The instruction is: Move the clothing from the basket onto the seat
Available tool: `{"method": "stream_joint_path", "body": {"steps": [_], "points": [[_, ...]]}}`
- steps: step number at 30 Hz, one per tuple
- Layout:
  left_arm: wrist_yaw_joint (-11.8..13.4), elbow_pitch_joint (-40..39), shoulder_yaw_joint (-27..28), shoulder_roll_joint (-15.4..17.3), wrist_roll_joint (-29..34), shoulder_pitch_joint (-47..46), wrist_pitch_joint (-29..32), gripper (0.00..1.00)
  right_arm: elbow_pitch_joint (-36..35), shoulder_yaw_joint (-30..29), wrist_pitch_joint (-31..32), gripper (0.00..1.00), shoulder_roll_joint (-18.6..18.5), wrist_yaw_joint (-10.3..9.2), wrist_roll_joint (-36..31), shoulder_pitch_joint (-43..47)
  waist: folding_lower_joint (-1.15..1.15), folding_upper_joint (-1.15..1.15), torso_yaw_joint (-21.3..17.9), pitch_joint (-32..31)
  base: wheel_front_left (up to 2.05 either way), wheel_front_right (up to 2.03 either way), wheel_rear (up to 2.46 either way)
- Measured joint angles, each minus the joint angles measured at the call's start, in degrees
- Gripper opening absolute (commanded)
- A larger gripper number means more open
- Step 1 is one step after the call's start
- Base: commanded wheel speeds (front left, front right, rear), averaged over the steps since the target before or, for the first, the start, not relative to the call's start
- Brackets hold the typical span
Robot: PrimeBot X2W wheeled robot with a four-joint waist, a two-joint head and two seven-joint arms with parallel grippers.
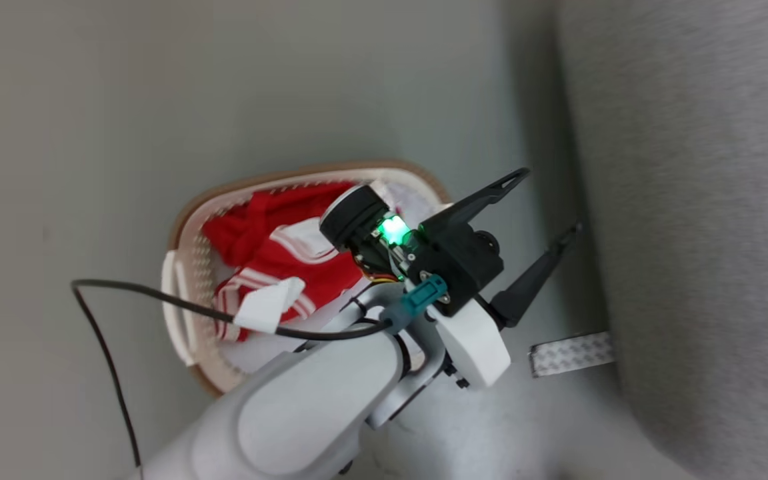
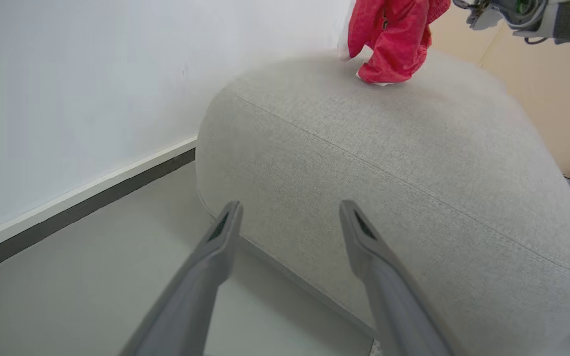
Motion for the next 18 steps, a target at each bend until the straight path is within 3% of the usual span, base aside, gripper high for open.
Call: {"method": "stream_joint_path", "body": {"steps": [4,5,6,7,12,18], "points": [[0.02,-0.13,-0.87,-0.86,0.25,-0.16,-0.62,1.00,6.13,-5.67,0.00,0.00,-0.10,0.00,-6.11,-0.90,0.00,0.00,3.24,2.53,0.00,0.00,0.00],[0.21,-0.02,-0.89,-0.85,0.24,0.10,-0.76,1.00,7.14,-7.33,-0.01,0.17,0.51,0.00,-7.50,-0.89,-0.01,0.00,3.92,2.87,0.00,0.00,0.00],[0.51,0.19,-0.91,-0.74,0.22,0.57,-1.05,1.00,8.15,-8.95,0.00,0.42,1.40,-0.01,-8.89,-0.88,-0.01,0.00,4.46,3.09,0.00,0.00,0.00],[0.54,0.41,-0.98,-0.56,0.13,1.11,-1.12,1.00,8.76,-10.50,0.00,1.00,2.43,0.00,-10.26,-0.79,0.00,0.00,4.85,3.15,0.00,0.00,0.00],[1.40,1.03,-0.21,0.33,-0.90,2.73,-2.14,1.00,9.26,-14.43,0.00,1.00,6.97,0.00,-16.79,0.52,-0.01,0.00,4.65,1.19,0.00,0.00,0.00],[2.60,2.53,1.47,1.77,-2.76,5.84,-4.64,1.00,0.45,-12.89,-0.01,1.00,12.65,0.00,-19.74,6.46,-0.01,0.00,3.32,-4.01,0.00,0.00,0.00]]}}
